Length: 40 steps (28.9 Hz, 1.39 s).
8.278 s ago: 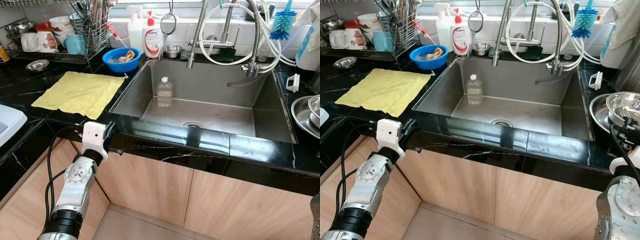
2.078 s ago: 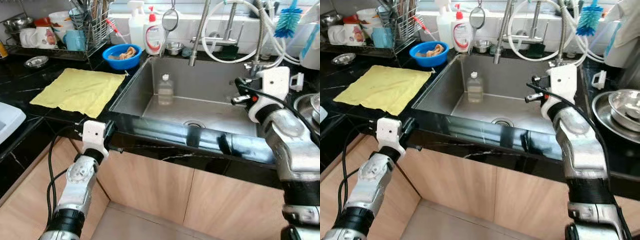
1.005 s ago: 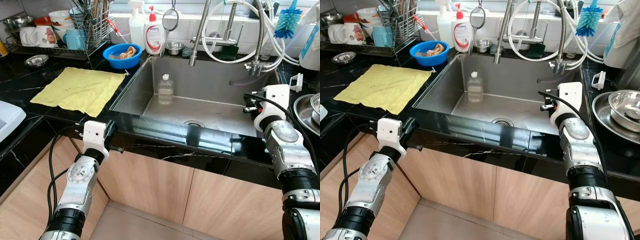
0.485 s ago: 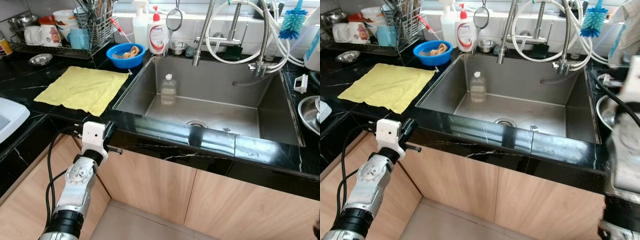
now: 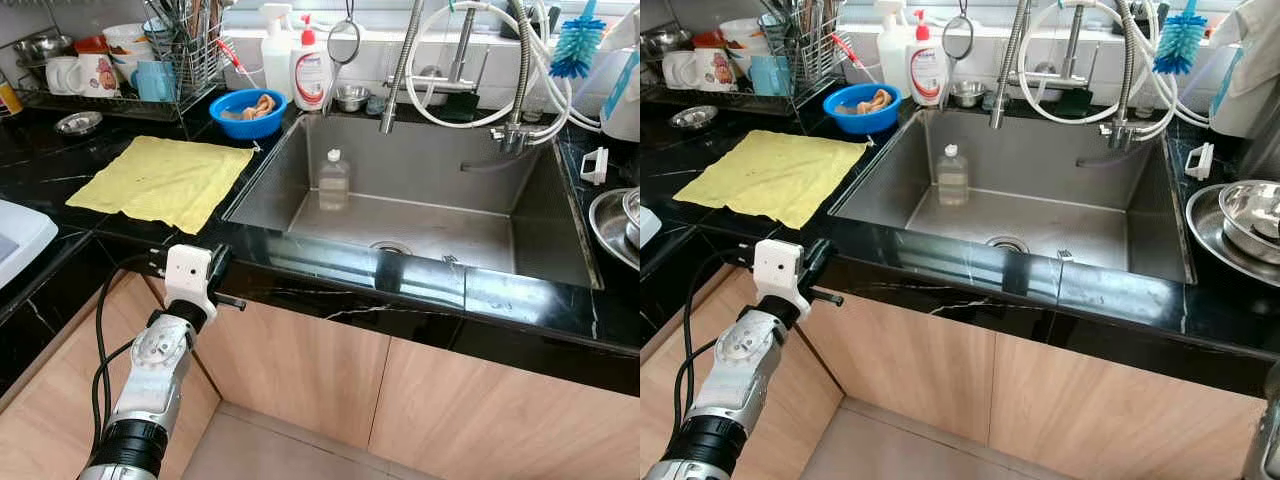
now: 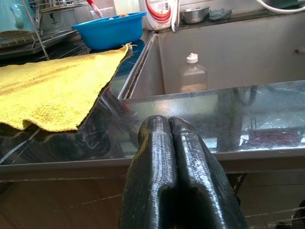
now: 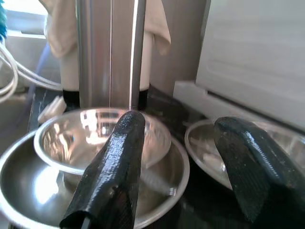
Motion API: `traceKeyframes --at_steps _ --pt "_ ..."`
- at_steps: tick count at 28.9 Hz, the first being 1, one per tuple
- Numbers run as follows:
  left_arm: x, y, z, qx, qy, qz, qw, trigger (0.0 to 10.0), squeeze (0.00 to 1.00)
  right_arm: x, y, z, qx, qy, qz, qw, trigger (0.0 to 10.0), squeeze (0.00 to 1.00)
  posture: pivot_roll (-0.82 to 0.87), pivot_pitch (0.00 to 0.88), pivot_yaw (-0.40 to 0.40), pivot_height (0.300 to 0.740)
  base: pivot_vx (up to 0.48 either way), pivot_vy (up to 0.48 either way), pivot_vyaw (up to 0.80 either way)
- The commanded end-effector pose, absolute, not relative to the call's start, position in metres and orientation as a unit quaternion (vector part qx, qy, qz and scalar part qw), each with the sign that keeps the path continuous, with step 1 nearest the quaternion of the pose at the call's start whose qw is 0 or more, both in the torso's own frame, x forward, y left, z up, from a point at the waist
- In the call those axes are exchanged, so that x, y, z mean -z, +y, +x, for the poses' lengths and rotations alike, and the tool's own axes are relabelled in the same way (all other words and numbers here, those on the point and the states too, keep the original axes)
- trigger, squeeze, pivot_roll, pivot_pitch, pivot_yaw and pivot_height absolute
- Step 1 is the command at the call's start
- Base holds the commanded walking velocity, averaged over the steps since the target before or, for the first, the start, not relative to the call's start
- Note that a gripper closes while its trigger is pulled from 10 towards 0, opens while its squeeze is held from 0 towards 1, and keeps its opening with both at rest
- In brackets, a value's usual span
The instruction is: Kitchen organization
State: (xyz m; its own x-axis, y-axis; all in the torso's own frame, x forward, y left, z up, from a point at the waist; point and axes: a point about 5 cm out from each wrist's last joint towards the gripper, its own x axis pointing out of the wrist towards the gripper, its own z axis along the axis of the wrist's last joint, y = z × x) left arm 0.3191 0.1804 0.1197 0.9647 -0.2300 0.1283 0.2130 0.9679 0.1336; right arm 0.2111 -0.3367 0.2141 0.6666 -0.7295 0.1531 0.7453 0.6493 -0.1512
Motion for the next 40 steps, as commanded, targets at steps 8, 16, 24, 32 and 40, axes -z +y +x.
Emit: traceKeyframes --at_steps 8,16,24,32,40 --pt "-0.121 0.183 0.320 0.113 -0.068 0.070 0.989 10.0 0.00 -0.212 -0.333 0.213 0.412 -0.034 -0.055 0.909 10.0 0.00 -0.03 0.000 0.055 0.740 0.000 0.000 0.00" --pt "-0.120 0.183 0.318 0.111 -0.067 0.069 0.989 10.0 0.00 -0.216 -0.331 0.216 0.415 -0.040 -0.044 0.908 10.0 0.00 -0.03 0.000 0.053 0.740 0.000 0.000 0.00" --pt "-0.120 0.183 0.319 0.112 -0.067 0.069 0.989 10.0 0.00 -0.208 -0.340 0.213 0.445 -0.004 -0.046 0.894 10.0 0.00 -0.03 0.000 0.052 0.740 0.000 0.000 0.00" --pt "-0.120 0.183 0.318 0.114 -0.067 0.074 0.988 10.0 0.00 -0.204 -0.338 0.218 0.435 0.006 -0.033 0.900 10.0 0.00 -0.03 0.000 0.053 0.740 0.000 0.000 0.00" --pt "-0.121 0.181 0.318 0.117 -0.069 0.075 0.988 10.0 0.00 -0.199 -0.332 0.226 0.404 0.019 -0.025 0.914 10.0 0.00 -0.03 0.000 0.054 0.740 0.000 0.000 0.00"
